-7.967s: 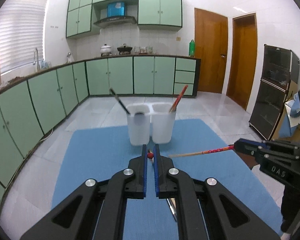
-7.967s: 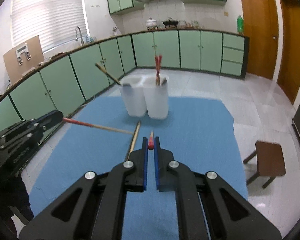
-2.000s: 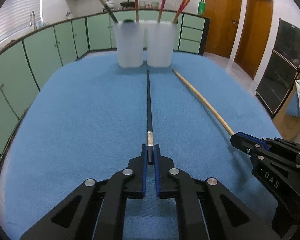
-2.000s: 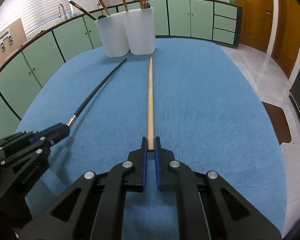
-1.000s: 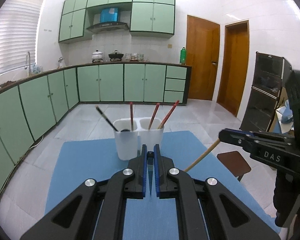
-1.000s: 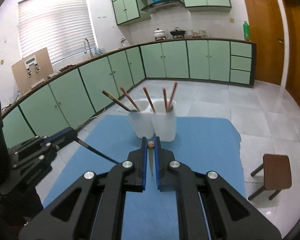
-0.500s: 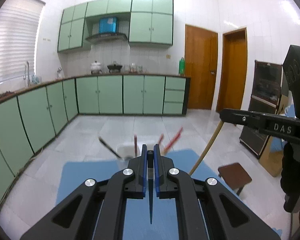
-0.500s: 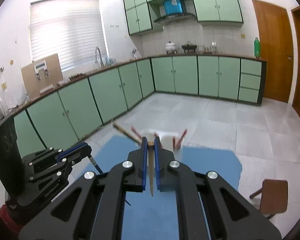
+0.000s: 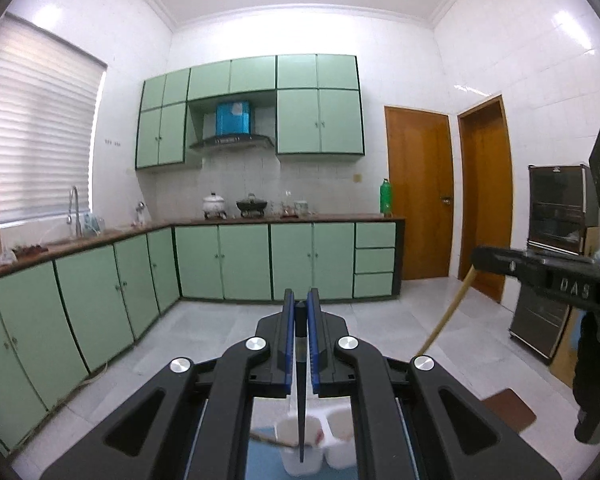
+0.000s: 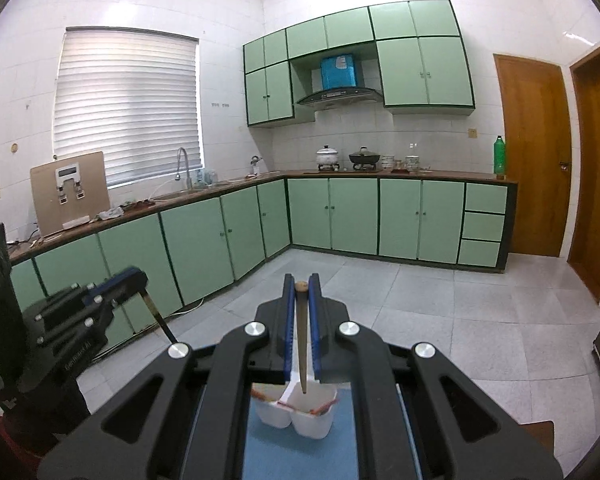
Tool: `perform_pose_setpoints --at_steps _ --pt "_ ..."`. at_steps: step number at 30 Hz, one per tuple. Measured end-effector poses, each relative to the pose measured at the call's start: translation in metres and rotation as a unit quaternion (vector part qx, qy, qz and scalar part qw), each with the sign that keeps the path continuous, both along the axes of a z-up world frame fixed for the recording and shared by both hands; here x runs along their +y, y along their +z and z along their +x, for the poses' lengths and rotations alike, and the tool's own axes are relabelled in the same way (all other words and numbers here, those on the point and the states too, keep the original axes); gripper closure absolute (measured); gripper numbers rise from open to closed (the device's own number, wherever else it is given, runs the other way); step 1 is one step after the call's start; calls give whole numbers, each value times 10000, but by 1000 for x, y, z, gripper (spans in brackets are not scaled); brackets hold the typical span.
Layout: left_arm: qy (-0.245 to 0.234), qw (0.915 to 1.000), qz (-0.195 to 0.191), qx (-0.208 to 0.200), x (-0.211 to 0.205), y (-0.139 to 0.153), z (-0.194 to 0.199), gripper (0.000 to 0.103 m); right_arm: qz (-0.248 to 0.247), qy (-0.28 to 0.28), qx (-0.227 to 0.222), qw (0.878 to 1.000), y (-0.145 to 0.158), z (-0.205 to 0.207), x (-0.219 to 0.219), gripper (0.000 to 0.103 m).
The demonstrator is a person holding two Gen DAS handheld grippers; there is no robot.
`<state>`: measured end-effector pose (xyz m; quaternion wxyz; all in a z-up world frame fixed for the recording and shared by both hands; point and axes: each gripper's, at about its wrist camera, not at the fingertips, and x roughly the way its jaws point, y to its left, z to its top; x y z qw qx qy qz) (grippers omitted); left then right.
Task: Organize utensils
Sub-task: 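Lift both chopsticks and lower them into the white holder, then open both tools to release the chopsticks and pull back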
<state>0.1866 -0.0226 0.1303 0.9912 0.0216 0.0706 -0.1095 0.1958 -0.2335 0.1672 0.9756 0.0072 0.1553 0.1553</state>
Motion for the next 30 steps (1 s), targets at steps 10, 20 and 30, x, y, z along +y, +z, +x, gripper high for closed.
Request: perform_pose_setpoints --at_steps 10,20,30 --pt "195 9998 32 -53 -13 -31 57 97 -6 -148 335 9993 -44 53 6 97" --pt "242 9992 -280 175 -8 -69 91 97 -142 -197 743 9969 -91 83 22 97" --pt "90 9979 -220 600 -7 -76 82 79 -105 -233 963 9950 -106 80 17 85"
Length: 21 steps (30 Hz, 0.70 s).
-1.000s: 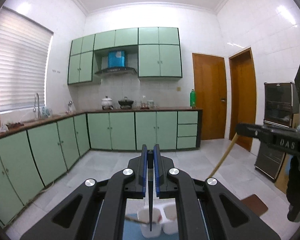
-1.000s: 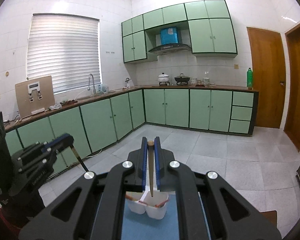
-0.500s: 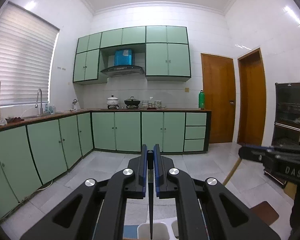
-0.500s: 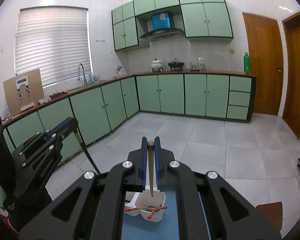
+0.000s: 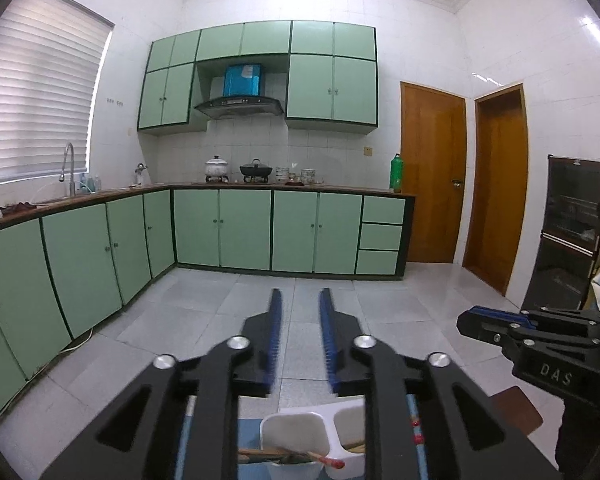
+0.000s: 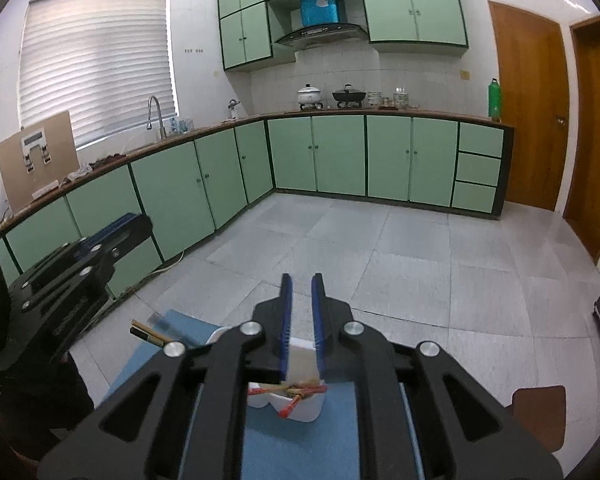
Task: Organize utensils
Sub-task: 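Open both tools to release the chopsticks and pull back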
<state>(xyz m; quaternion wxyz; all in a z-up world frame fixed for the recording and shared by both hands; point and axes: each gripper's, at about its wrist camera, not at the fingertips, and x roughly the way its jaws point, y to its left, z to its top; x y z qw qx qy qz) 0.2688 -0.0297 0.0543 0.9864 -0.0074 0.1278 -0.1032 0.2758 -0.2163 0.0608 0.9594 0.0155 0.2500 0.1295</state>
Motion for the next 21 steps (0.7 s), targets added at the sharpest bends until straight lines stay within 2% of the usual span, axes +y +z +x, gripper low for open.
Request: perform_pose_setpoints --at_steps 2,5,10,14,17,19,21 --pt "-36 10000 -6 -7 1 5 -5 75 9 -50 -48 10000 2 -7 -5 80" --pt "-83 10000 -25 4 3 8 -19 60 53 -122 -119 9998 4 -25 -14 75" --pt "-127 9999 33 23 6 4 -58 46 180 -251 -145 9994 -4 -64 -31 56" --pt "-146 9997 73 175 8 -9 -87 34 272 -307 -95 9991 -20 -101 -41 42" --pt "-138 9991 104 397 10 -26 -111 30 321 -329 -27 9989 -33 -124 -45 30" --pt "-145 9980 63 615 13 -40 -125 26 330 -322 45 9989 -44 -143 -45 16" --pt "-141 9968 104 774 14 -53 -140 22 320 -336 62 9989 -53 -158 -44 11"
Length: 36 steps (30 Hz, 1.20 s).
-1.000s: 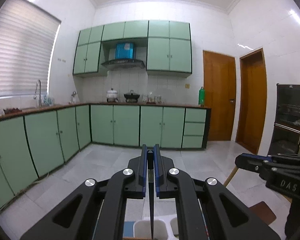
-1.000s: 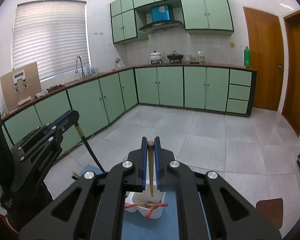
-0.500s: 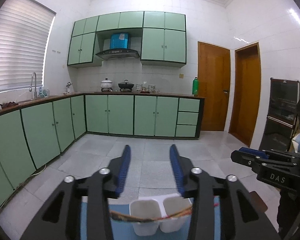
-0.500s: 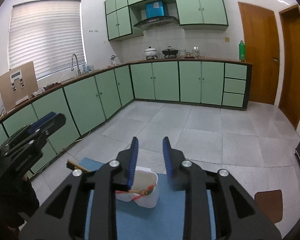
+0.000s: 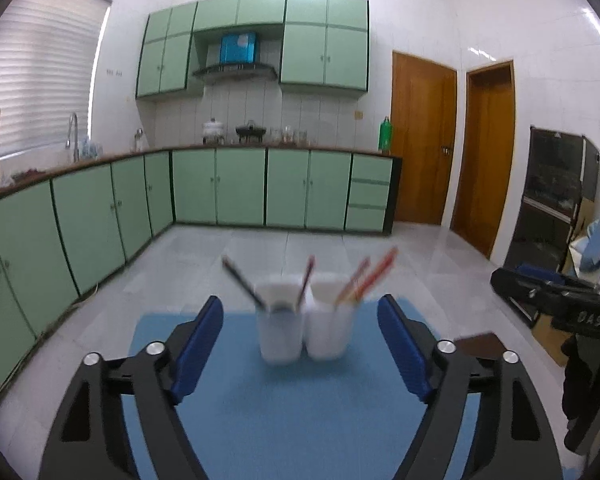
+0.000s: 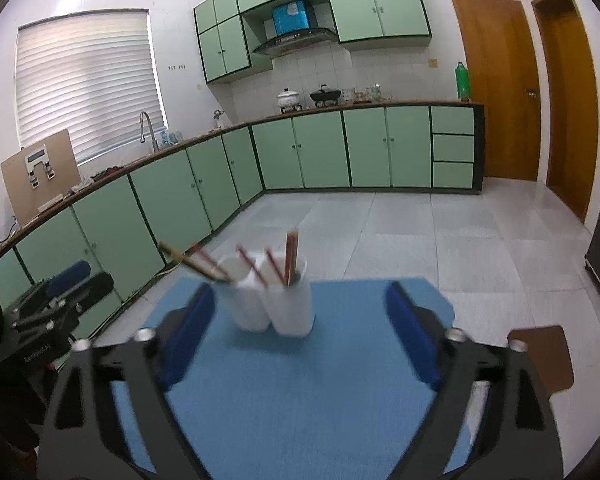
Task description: Organize utensils
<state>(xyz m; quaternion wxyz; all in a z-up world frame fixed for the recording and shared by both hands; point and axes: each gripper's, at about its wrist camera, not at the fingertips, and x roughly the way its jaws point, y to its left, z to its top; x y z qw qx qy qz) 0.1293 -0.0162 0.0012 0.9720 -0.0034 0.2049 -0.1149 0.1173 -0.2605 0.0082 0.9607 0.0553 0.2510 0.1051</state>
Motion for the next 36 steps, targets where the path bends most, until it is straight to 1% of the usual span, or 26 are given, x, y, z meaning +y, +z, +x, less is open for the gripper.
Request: perform_pose_setpoints --at_steps 2,5,10,14,20,26,36 --pt "18 9998 82 161 -1 -12 -13 18 -56 -1 77 10000 -8 -13 2 6" --pt "-81 9990 27 445 -3 -30 -34 17 -177 36 232 9996 -22 -32 10 6" --pt "-72 9982 37 592 -6 -44 -62 14 -370 164 311 9987 -35 -59 23 6" --pt "-22 9982 -44 593 -5 -41 -76 14 -375 266 338 9984 -36 -75 27 6" --pt "137 9992 -30 382 -1 -24 -91 14 -367 345 231 9985 -24 -88 31 6" --pt "180 9997 -36 169 1 -8 -103 14 -322 406 47 9986 -6 -95 34 6" --pt "231 9997 -21 -109 1 11 -115 12 -304 408 -110 9986 5 -103 35 6"
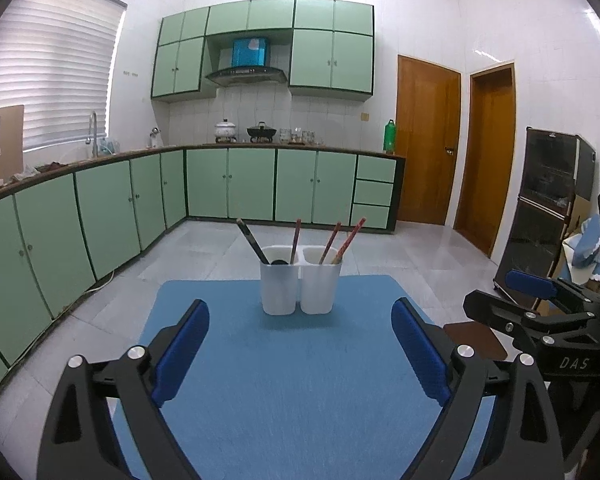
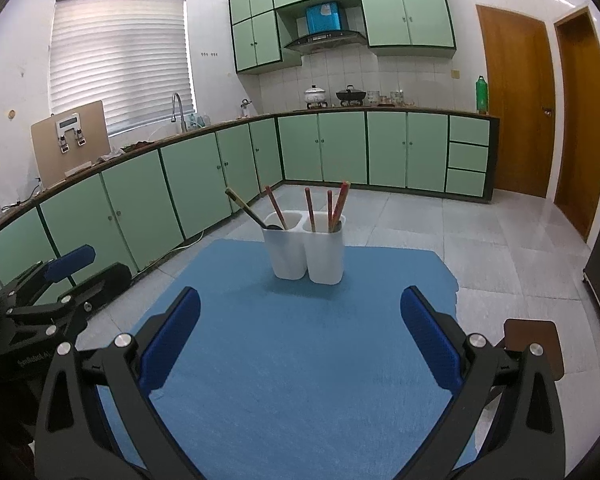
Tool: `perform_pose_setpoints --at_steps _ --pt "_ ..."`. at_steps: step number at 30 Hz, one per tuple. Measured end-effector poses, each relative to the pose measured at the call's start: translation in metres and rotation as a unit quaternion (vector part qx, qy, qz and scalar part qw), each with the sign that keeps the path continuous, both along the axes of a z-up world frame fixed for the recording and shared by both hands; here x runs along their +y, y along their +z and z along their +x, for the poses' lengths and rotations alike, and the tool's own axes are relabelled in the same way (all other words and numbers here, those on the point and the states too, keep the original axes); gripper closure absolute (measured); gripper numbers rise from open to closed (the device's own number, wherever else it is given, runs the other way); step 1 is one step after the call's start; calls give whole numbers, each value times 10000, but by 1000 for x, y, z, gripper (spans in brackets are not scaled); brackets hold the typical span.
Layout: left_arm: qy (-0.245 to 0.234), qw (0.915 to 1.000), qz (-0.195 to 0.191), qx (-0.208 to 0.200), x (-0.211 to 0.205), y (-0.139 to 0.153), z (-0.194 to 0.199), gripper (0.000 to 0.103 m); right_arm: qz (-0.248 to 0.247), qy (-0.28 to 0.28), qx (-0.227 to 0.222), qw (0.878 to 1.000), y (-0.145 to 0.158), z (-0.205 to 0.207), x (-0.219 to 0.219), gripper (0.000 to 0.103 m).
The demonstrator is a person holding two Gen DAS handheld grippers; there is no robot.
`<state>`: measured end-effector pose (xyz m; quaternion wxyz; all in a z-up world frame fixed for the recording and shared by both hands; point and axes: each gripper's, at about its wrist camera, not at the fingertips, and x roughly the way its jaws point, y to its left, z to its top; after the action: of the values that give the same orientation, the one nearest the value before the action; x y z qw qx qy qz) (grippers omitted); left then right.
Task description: Organize utensils
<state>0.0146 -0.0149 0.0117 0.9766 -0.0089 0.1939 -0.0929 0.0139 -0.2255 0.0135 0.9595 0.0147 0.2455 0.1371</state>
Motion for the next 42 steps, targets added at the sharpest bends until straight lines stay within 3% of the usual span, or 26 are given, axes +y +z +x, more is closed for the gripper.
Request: perform_pose_setpoints --at_steps 42 --pt "98 9999 53 -66 3 1 2 12 -61 54 -15 10000 2 7 5 6"
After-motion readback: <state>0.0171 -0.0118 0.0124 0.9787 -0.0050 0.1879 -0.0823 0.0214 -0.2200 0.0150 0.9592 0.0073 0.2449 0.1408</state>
